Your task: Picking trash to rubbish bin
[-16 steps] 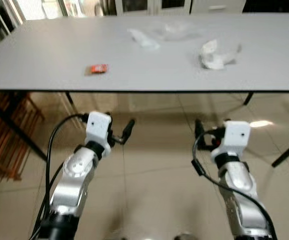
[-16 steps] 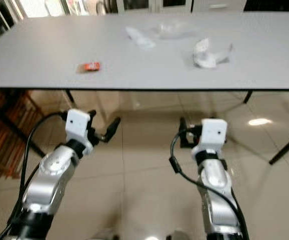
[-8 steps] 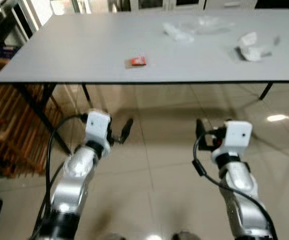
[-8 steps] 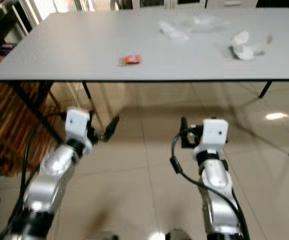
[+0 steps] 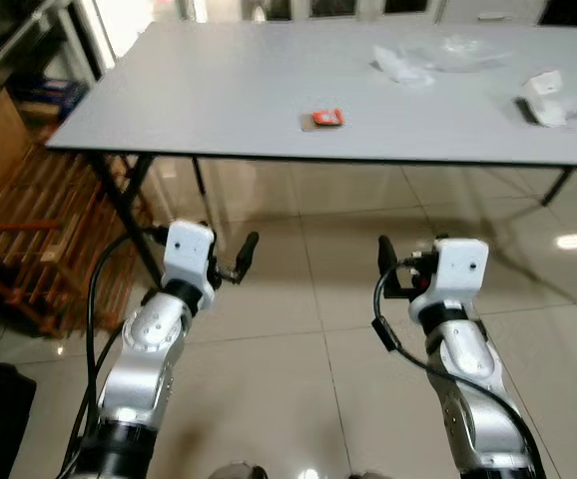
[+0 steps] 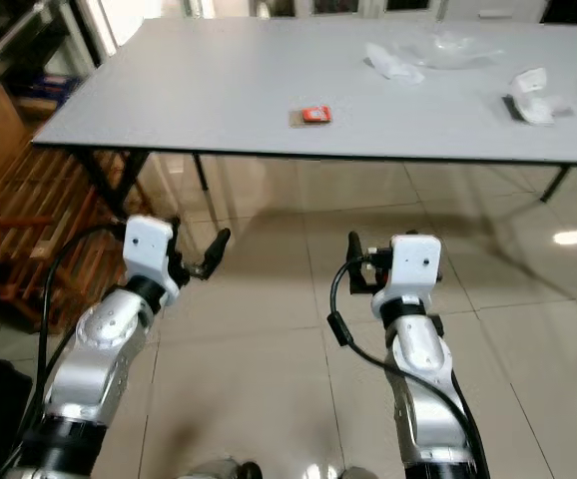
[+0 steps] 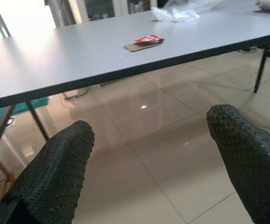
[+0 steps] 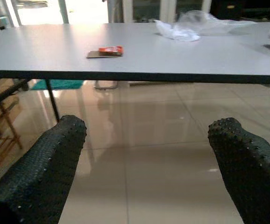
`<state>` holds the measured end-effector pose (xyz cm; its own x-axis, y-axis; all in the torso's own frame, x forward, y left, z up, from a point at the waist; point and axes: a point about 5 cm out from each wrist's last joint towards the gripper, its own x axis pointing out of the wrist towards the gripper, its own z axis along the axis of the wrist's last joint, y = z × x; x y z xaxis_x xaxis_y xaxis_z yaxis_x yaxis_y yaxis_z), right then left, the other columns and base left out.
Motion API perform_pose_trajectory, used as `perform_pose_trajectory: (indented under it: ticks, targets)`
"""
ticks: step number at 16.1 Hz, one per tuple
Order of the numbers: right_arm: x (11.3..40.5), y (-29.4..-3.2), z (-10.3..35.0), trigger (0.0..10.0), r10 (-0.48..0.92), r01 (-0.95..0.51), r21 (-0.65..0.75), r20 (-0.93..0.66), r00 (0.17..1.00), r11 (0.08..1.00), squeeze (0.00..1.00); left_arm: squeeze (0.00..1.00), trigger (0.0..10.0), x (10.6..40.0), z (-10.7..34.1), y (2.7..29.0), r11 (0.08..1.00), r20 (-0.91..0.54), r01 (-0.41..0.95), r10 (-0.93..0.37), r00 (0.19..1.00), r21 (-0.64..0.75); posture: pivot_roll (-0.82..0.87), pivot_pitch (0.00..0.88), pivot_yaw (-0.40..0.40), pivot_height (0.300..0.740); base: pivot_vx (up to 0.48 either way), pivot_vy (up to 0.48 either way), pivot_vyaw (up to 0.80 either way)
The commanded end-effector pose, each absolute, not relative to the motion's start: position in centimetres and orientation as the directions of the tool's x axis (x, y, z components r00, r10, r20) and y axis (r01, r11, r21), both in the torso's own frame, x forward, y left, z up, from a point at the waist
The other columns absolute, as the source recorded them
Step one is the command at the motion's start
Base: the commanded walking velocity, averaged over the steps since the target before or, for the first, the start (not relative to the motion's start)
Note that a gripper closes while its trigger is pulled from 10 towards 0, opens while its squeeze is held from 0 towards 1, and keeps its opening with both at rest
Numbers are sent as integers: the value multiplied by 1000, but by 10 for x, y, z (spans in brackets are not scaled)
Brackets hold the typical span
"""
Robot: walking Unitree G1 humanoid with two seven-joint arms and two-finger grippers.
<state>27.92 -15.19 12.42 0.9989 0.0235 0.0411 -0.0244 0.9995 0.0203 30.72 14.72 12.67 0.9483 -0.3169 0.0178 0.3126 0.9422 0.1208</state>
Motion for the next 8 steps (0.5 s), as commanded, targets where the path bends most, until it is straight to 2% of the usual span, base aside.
perform_pose_trajectory:
  ticks: [1,8]
  targets:
    - [279,-154,126,10000,15,-16,23,48,999,1000,0,0,10000,308,124,147,943,9,310,-313,950,123,-38,108,40,740,0,0,0]
    - [279,-150,128,10000,35,-35,0,63,997,999,0,0,10000,309,128,146,948,36,301,-306,951,102,-38,107,41,740,0,0,0]
